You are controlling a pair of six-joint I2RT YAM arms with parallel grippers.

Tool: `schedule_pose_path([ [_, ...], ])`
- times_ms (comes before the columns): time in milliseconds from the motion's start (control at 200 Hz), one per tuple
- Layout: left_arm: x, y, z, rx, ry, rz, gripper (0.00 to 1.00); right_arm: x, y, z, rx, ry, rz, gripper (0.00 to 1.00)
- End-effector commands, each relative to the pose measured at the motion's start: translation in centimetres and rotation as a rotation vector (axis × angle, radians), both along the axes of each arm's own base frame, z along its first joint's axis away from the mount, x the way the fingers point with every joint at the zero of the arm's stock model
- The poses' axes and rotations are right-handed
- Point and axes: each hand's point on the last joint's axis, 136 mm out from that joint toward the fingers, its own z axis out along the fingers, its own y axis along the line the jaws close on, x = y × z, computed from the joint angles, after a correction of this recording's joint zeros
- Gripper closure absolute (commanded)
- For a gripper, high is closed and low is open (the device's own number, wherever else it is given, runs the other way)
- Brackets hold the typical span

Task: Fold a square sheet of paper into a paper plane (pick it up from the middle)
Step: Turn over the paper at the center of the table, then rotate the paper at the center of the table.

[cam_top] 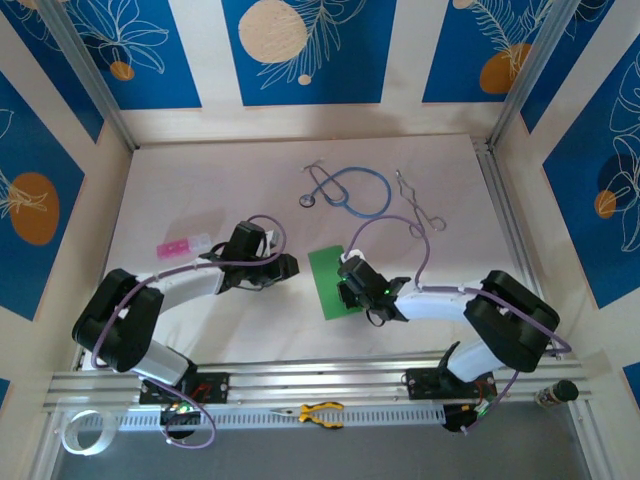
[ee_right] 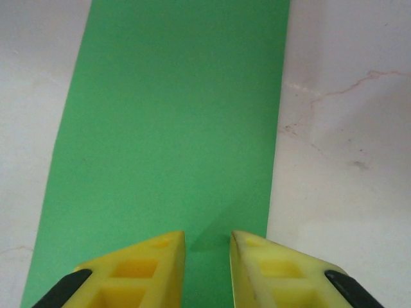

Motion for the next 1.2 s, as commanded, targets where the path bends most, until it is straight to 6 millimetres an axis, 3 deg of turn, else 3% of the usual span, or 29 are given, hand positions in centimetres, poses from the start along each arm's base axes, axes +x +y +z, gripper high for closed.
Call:
schedule_pose_path([
  [0, -0.1, -0.7, 0.7, -0.028, -0.007, -0.015, 0.56, 0.2, 0.9, 0.2, 0.033, 0.007, -0.013, 0.75],
  [505, -0.1, -0.6, 0.1, -0.025, 0.011, -0.005, 0.56, 0.0, 1.2, -1.4, 0.118, 0.165, -0.249, 0.78],
  [765, 0.1, -1.8, -0.1, -0.068, 0.043, -0.033, 0.57, 0.0, 3.4, 1.7, 0.306, 0.217, -0.196, 0.75],
  [965, 0.4, -2.9, -0.1, -0.100, 0.059, -0.061, 0.59, 0.7, 1.5, 3.7, 0.392, 0.196, -0.134, 0.72],
  [1196, 0.2, -3.2, -1.1, -0.105, 0.093, -0.068, 0.61, 0.8, 1.9, 4.5, 0.507, 0.269, -0.018, 0.75],
])
